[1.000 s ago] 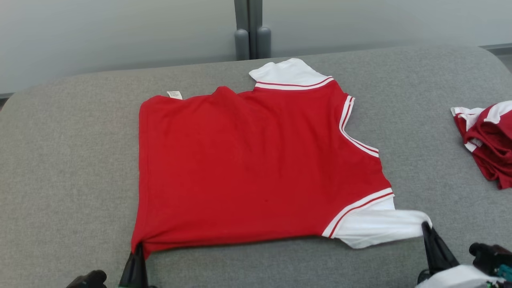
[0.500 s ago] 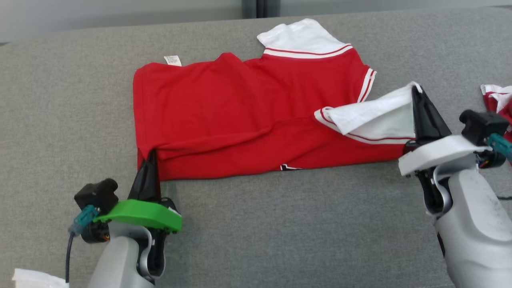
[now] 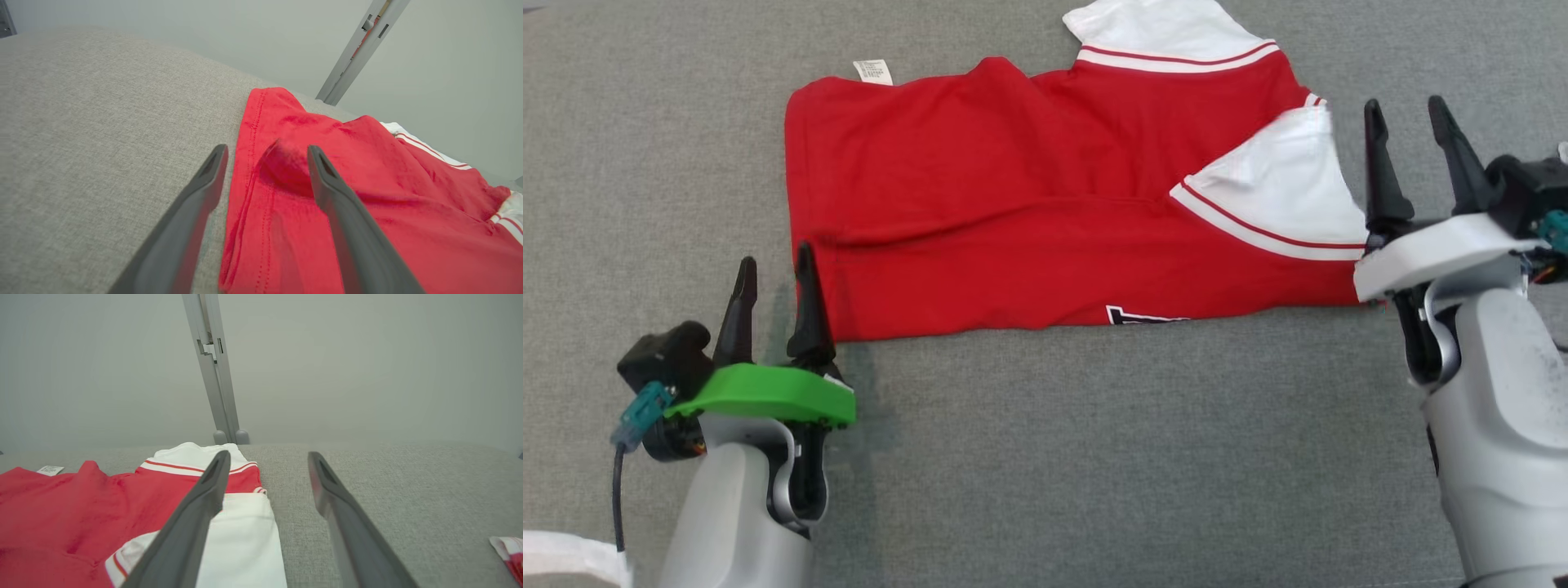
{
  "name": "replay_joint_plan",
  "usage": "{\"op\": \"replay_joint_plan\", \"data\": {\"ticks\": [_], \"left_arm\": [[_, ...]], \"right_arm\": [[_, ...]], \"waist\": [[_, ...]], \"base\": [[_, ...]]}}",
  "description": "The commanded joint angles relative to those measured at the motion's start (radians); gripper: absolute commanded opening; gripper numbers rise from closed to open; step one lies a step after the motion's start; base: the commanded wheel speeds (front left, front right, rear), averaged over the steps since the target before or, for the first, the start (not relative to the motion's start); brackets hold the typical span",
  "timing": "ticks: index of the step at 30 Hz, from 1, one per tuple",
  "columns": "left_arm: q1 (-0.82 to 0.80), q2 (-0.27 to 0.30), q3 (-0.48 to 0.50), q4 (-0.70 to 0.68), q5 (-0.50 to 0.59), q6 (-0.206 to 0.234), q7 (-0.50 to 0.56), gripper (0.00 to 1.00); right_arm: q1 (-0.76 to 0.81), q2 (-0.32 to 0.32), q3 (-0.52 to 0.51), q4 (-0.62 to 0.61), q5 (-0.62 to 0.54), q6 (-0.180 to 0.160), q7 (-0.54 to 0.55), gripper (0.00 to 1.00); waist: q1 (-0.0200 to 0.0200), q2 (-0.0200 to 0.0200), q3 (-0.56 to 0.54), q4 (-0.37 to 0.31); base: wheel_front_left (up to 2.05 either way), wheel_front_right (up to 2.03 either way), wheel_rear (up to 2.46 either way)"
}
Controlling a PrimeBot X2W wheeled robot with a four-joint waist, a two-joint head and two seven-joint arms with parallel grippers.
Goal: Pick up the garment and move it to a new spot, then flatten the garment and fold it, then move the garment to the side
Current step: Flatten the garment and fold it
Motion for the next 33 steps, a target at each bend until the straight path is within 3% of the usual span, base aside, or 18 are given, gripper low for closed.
{"op": "replay_joint_plan", "data": {"ticks": [1,9,19,20,21,22,25,33], "left_arm": [[0.040,0.005,0.002,-0.006,0.005,0.002,0.001,1.00],[0.092,0.006,-0.027,0.030,0.028,0.002,0.000,1.00],[0.028,0.004,-0.018,0.222,0.056,0.002,0.006,1.00],[0.023,0.003,-0.031,0.238,0.050,0.002,0.007,0.98],[0.021,0.001,-0.051,0.256,0.045,0.002,0.009,0.46],[0.018,-0.003,-0.078,0.274,0.029,0.000,0.010,0.00],[0.017,-0.008,-0.114,0.298,0.009,-0.001,0.012,0.00],[0.074,0.007,-0.050,0.206,0.027,0.000,0.001,0.00]], "right_arm": [[0.055,-0.001,-0.004,-0.015,-0.018,-0.002,-0.002,1.00],[0.208,-0.002,-0.042,-0.013,-0.053,-0.002,-0.002,1.00],[0.191,0.016,0.007,0.115,-0.077,-0.002,-0.002,1.00],[0.186,0.016,0.020,0.136,-0.074,-0.002,0.000,0.89],[0.182,0.017,0.038,0.160,-0.068,-0.001,0.000,0.42],[0.179,0.018,0.054,0.176,-0.059,-0.001,0.001,0.00],[0.168,0.007,0.074,0.184,-0.032,-0.001,0.001,0.00],[0.231,-0.022,0.036,0.082,0.045,-0.002,-0.001,0.00]], "waist": [[0.0000,0.0000,-0.003,-0.002],[0.0000,0.0000,0.005,-0.009],[0.0000,0.0000,0.019,-0.016],[0.0000,0.0000,0.019,-0.016],[0.0000,0.0000,0.018,-0.015],[0.0000,0.0000,0.015,-0.014],[0.0000,0.0000,0.002,-0.011],[0.0000,0.0000,-0.086,-0.002]], "base": [[0.00,0.00,0.00],[0.00,0.00,0.00],[0.00,0.00,0.00],[0.00,0.00,0.00],[0.00,0.00,0.00],[0.00,0.00,0.00],[0.00,0.00,0.00],[0.00,0.00,0.00]]}}
